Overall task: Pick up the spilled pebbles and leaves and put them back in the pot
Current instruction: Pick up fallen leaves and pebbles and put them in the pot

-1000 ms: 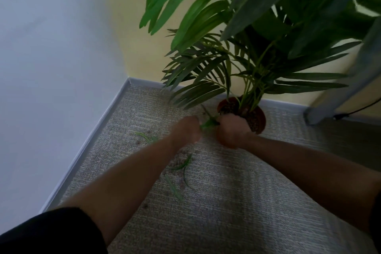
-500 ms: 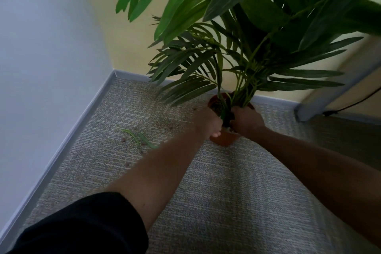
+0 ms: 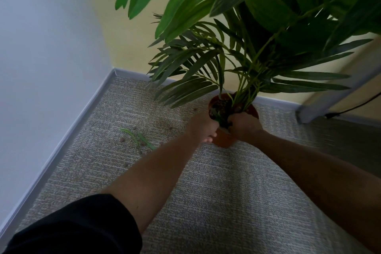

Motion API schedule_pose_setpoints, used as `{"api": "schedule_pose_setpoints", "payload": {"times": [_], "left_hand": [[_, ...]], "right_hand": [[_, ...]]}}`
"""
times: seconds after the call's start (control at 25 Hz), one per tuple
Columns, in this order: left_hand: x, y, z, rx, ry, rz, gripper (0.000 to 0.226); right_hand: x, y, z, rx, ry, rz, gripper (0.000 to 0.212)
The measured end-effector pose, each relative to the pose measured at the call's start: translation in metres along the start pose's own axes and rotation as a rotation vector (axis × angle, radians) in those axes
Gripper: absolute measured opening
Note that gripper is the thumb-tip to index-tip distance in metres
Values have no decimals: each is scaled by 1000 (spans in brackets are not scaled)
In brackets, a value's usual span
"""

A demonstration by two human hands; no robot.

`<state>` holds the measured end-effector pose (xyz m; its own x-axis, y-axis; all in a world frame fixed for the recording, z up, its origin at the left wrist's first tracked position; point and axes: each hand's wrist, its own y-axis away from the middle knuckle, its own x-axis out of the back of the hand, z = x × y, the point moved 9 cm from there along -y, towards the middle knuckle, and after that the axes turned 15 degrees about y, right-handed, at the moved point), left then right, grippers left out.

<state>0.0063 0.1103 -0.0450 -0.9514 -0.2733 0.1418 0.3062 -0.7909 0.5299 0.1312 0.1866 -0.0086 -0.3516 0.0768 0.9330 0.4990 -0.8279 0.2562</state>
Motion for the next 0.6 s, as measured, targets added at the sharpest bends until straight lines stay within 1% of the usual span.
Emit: {"api": "schedule_pose_setpoints", "payload": {"times": [0.12, 0.2, 0.32, 0.48, 0.52, 0.6], "left_hand": [[-13, 2, 7, -18, 136, -102, 14], [-21, 4, 15, -40, 171, -146, 15], [-27, 5, 20, -54, 125, -188, 15], [-21, 5, 24, -101, 17, -190, 13], [-17, 6, 26, -116, 10, -183, 12], [-3, 9, 32, -163, -25, -147, 12]], "right_hand": [[9, -3, -4, -5, -4, 56, 18], [15, -3, 0, -34, -13, 101, 16], [18, 2, 14, -109, 10, 150, 13], [26, 12, 26, -173, 8, 203, 15], [29, 14, 27, -196, -20, 234, 14], [43, 22, 22, -243, -82, 363, 13]]}}
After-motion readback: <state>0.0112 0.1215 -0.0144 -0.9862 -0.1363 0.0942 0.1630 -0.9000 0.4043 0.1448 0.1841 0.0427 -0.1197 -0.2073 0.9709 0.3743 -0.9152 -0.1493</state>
